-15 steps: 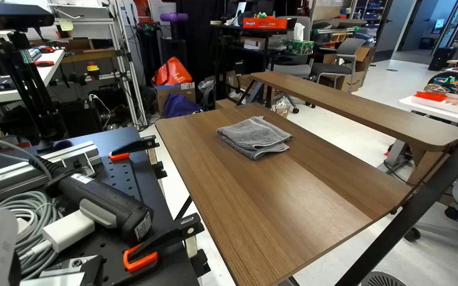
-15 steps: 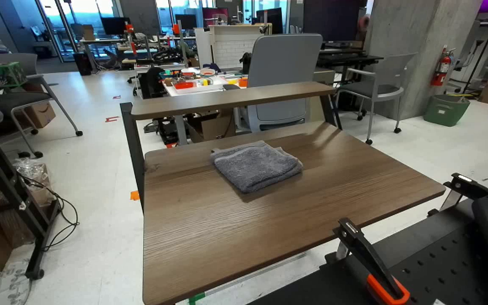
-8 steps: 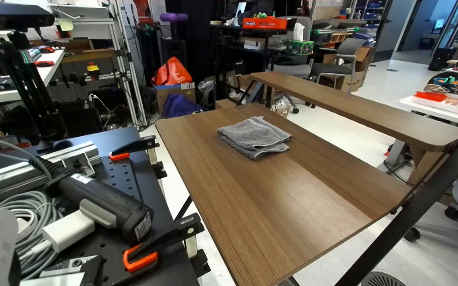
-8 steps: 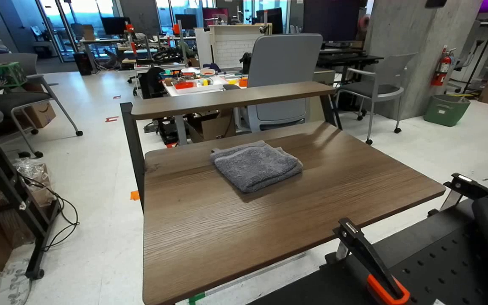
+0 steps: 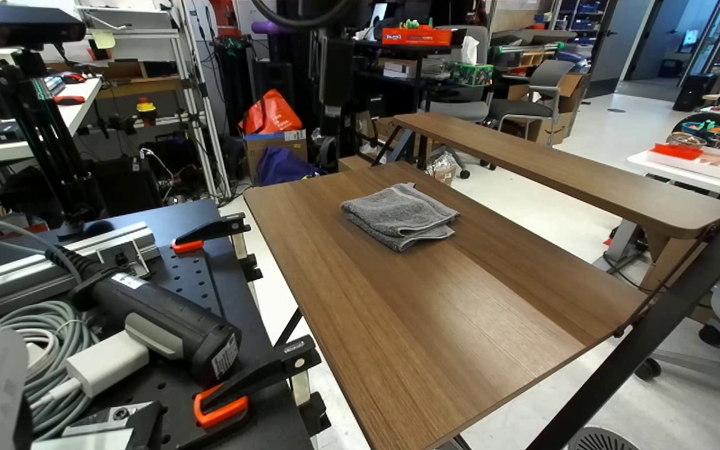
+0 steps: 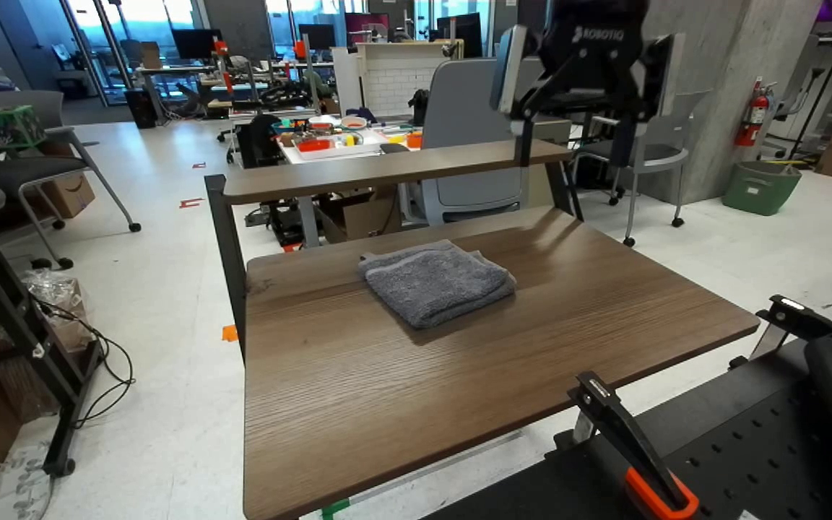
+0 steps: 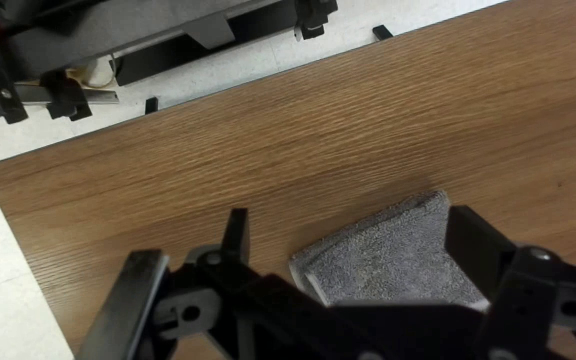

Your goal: Slide the grey towel on the table to the right.

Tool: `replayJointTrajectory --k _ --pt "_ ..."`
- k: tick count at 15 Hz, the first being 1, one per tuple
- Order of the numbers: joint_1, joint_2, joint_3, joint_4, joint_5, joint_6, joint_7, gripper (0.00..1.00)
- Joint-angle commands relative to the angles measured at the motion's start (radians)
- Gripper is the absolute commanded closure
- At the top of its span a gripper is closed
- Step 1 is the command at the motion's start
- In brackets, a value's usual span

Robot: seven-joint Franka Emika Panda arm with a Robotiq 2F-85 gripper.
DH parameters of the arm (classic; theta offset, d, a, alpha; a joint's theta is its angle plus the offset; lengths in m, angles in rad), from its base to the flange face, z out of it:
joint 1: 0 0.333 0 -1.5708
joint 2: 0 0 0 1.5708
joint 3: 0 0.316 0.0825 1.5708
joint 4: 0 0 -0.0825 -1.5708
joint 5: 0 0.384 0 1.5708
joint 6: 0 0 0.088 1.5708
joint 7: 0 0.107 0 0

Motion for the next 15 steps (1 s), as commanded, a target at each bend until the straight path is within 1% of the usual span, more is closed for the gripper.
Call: replayJointTrajectory --k 1,4,5,6,10,13,15 --pt "0.039 0.254 -0.02 0.22 -0.025 -0.002 0.037 0.0" --pt "0.079 0.407 -0.04 0.369 -0.023 -0.014 0.06 0.0" --pt "0.099 0.455 -0.051 0.416 -0.033 -0.002 0.08 0.0" --pt "0.118 0.495 -0.063 0.46 -0.038 0.008 0.1 0.0" --pt "0.181 0.651 -0.102 0.651 -0.042 -0.011 0.155 0.0" --pt "0.208 0.749 -0.118 0.763 -0.031 -0.01 0.173 0.0" --pt "0.222 0.797 -0.129 0.814 -0.032 0.001 0.184 0.0"
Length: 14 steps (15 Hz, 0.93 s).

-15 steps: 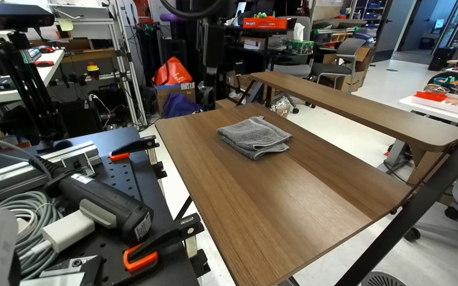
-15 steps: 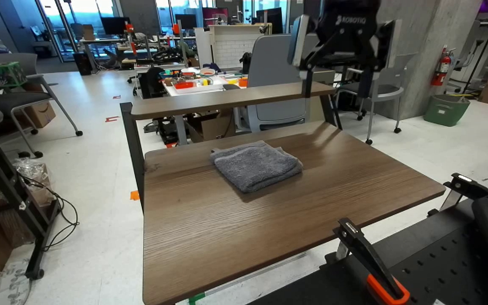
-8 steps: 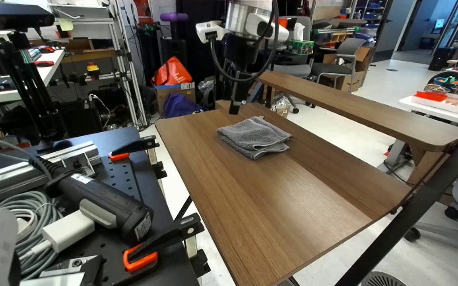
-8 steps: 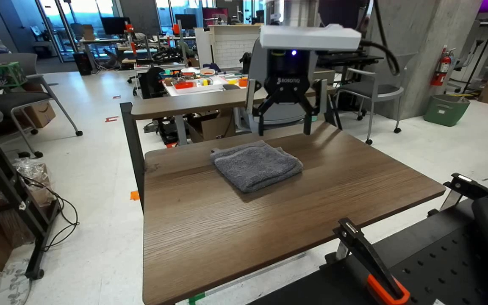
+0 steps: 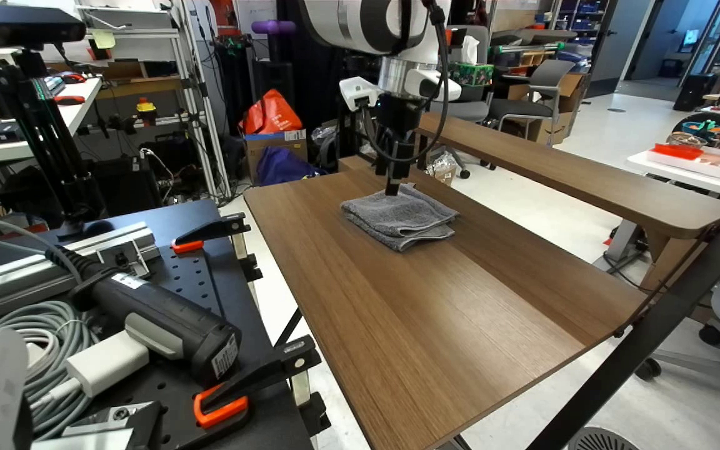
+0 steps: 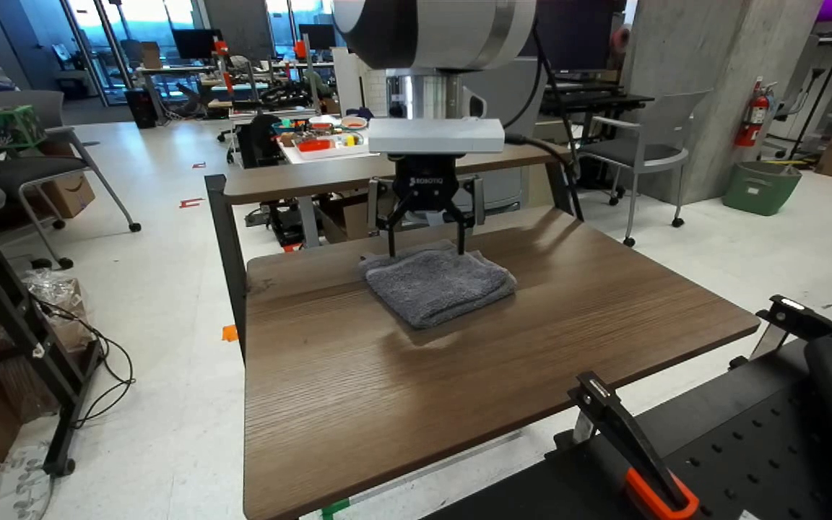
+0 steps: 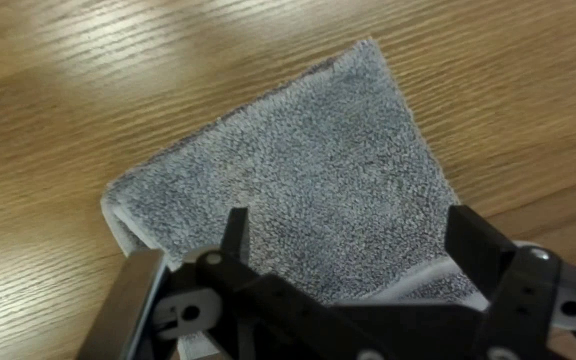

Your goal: Slide the grey towel on the table to the right.

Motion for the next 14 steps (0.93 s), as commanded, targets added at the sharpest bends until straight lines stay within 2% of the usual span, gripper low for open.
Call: replayJointTrajectory --k 1,7,10,14 --pt "0.033 0.113 -0.032 0.139 -0.004 -0.001 0.029 0.0" --pt "0.023 0.213 -0.043 0.224 0.007 -0.007 0.021 0.0" --pt "0.012 0.212 -0.061 0.21 0.01 0.009 0.025 0.0" --pt "-0.039 0.19 -0.087 0.163 0.039 0.033 0.041 0.0"
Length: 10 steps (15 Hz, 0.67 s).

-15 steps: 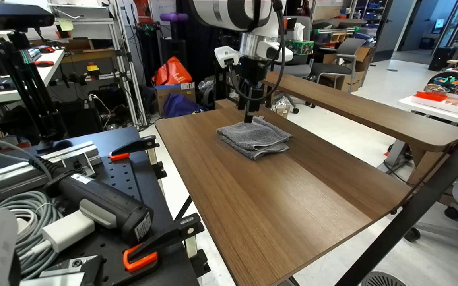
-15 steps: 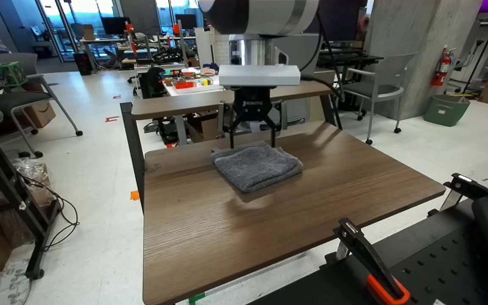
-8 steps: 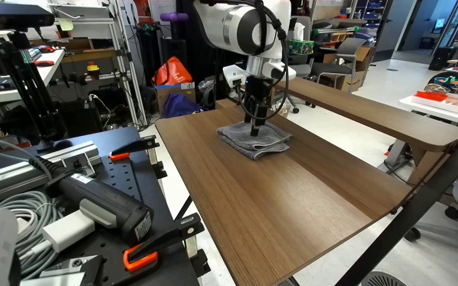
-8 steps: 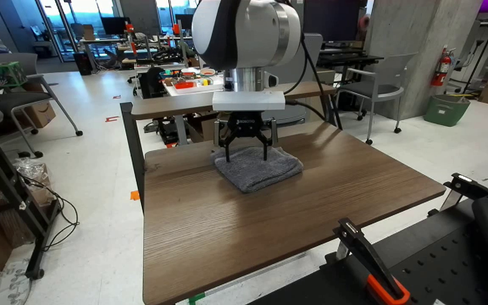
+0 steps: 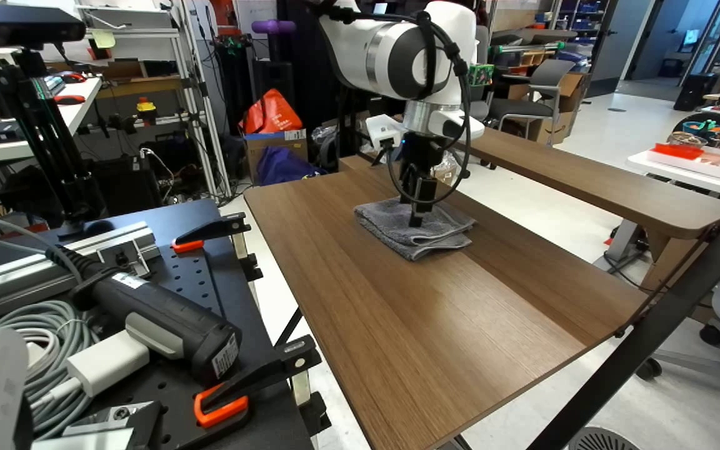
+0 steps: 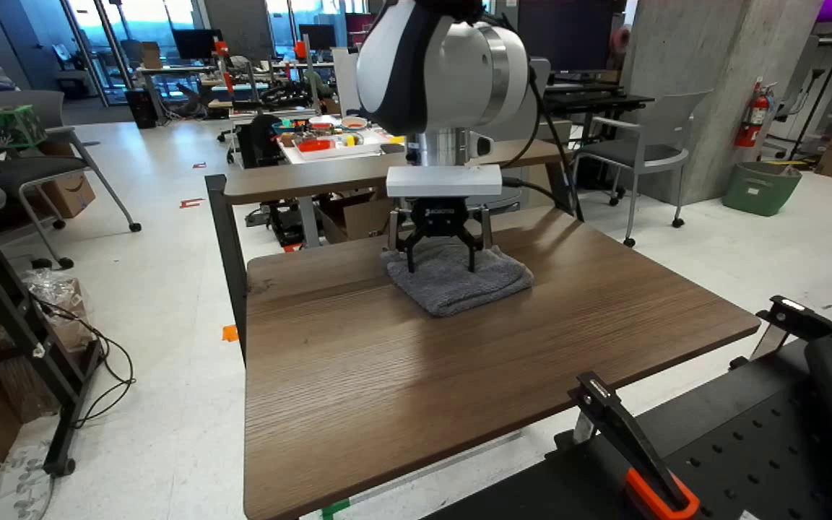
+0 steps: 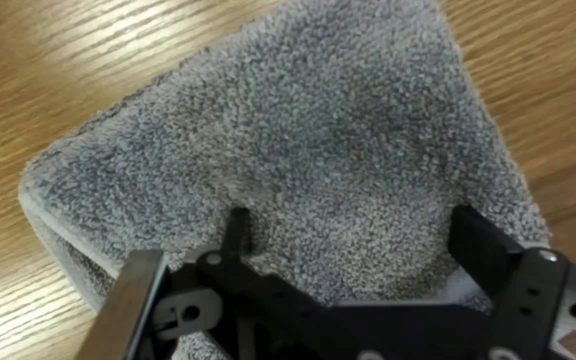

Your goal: Slide the grey towel on the table to the right.

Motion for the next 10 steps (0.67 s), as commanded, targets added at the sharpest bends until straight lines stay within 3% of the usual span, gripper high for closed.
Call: replayJointTrajectory --k 1,10 --pt "-0.058 -0.004 -0.024 -0.037 0.04 0.039 0.015 0.0" --pt "-0.275 -0.015 -0.037 -0.065 0.222 0.047 0.024 0.0"
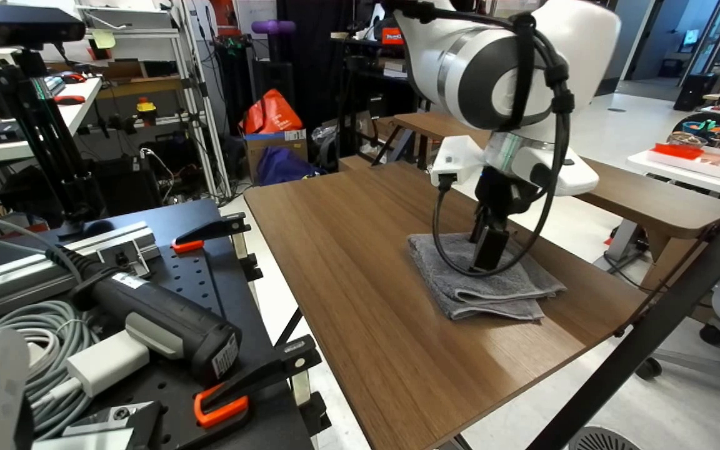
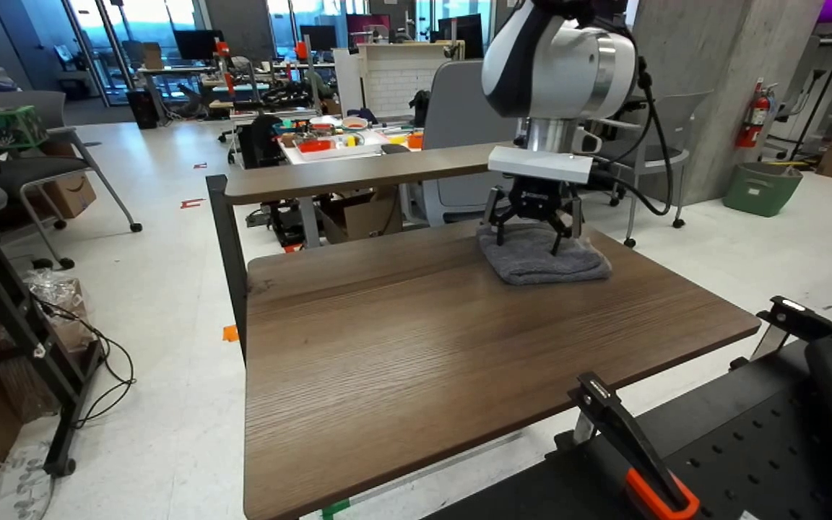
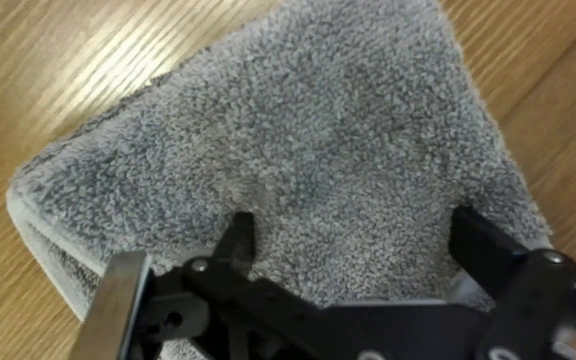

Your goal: Slide the grey towel on the table to the right.

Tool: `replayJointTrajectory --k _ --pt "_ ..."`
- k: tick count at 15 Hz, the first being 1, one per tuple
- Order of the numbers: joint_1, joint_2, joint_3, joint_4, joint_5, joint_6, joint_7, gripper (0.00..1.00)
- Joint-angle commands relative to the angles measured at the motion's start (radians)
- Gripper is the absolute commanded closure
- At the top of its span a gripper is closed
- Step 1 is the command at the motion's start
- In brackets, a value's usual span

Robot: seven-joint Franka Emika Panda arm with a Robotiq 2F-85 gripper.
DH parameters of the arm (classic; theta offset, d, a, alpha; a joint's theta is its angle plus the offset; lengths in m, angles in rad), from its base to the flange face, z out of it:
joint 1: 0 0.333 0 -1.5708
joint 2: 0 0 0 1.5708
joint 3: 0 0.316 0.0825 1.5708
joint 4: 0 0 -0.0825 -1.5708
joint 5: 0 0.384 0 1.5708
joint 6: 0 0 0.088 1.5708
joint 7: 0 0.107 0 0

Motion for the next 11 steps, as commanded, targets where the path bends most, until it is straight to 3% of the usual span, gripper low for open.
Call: replayJointTrajectory --k 1,3,5,9,10,11 --pt "-0.071 0.004 0.008 -0.021 0.069 0.027 -0.001 0.0" --pt "-0.09 -0.018 0.017 -0.039 0.091 0.028 -0.013 0.0" --pt "-0.054 -0.092 -0.004 -0.121 0.087 0.084 0.018 0.0" --pt "-0.015 -0.247 0.02 -0.303 0.063 0.191 -0.053 0.0" --pt "-0.033 -0.139 0.01 -0.165 0.071 0.135 -0.02 0.0" --pt "-0.02 -0.173 0.011 -0.202 0.07 0.146 -0.027 0.0"
